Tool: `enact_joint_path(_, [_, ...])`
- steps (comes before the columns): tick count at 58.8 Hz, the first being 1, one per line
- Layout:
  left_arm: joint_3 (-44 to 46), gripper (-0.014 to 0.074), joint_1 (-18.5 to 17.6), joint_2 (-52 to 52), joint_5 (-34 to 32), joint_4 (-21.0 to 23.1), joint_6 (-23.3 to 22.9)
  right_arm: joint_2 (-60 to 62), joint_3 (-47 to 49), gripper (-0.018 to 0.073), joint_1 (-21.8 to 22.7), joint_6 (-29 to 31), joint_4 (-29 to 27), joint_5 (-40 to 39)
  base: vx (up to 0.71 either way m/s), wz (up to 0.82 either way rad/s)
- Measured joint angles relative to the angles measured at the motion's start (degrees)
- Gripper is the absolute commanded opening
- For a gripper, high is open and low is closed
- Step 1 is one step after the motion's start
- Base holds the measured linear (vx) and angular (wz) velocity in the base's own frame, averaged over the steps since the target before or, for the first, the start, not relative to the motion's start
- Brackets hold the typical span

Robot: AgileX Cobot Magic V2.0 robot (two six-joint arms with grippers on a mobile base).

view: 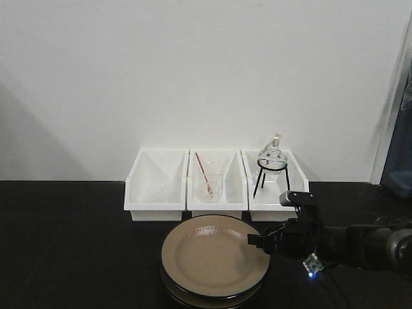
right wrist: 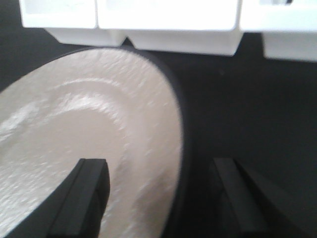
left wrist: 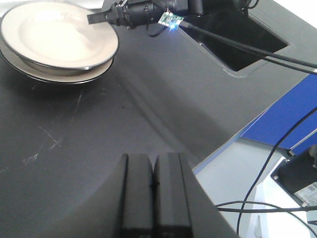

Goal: Arrange circular plates on left workspace

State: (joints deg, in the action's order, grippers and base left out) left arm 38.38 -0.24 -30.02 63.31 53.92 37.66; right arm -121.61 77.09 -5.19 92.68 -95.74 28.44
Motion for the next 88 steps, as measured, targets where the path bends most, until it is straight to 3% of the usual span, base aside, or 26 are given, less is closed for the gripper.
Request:
enact_joint_path(8, [0.00,0.0000,0.00,0.00,0.00,0.00,0.00,1.87,0.00,0.0452,0.00,1.69,-0.38,-5.13,0.00,0.00])
enact_joint_path(14, [0.00,0.0000,0.00,0.00,0.00,0.00,-0.04,4.29,0.00,0.0379,0.00,1.82,-0.46,-9.16,0.00,0.00])
enact_joint_path(22, [0.00,0.0000,0.00,0.00,0.01,-0.69,-0.67,10.18,-0.97,0.0149,0.00,0.49,1.49,-11.60,0.00,0.00])
enact_joint_path(26, [0.00,0.0000,0.00,-0.13,-0.05,-3.43,-3.14,14.40,-2.41,-0.0011,0.16,-2.04,3.94,-11.71,0.00,0.00])
enact_joint_path(27, [0.00,0.0000,0.00,-0.14,-0.11,-4.29,-3.90,15.36,-2.77,-0.0015,0.16,-3.03,5.00,-11.71,0.00,0.00])
enact_joint_path(33, [0.00,0.0000,-0.04,-1.56,-0.76,-14.15,-12.80,22.94,-5.81,-0.0009,0.16,-9.10,11.41,-11.59,0.00,0.00])
enact_joint_path(44, [-0.53,0.0000,-0.11,-6.85,-4.59,-40.18,-33.40,39.39,-13.63,-0.0005,0.16,-22.62,24.59,-10.42,0.00,0.00])
enact_joint_path(48, [-0.60,0.0000,-0.11,-8.86,-7.73,-47.61,-36.88,45.59,-16.95,-0.0005,0.16,-26.91,28.36,-9.67,0.00,0.00])
enact_joint_path(55, [-0.64,0.0000,-0.11,-11.42,-16.16,-54.85,-39.66,55.93,-22.92,-0.0005,0.16,-30.93,32.70,-8.01,0.00,0.00])
enact_joint_path(63, [-0.64,0.0000,-0.11,-12.60,-27.94,-54.46,-40.57,67.42,-30.86,-0.0005,0.16,-31.90,34.47,-6.94,0.00,0.00])
enact_joint_path(73, [-0.64,0.0000,-0.11,-9.56,-37.03,-47.68,-39.27,79.82,-40.15,-0.0005,0.16,-32.09,36.38,-7.11,0.00,0.00])
enact_joint_path(88, [-3.93,0.0000,-0.11,6.24,-36.62,-41.39,-24.67,91.82,-48.92,-0.0005,0.16,-32.52,37.07,-7.11,0.00,0.00])
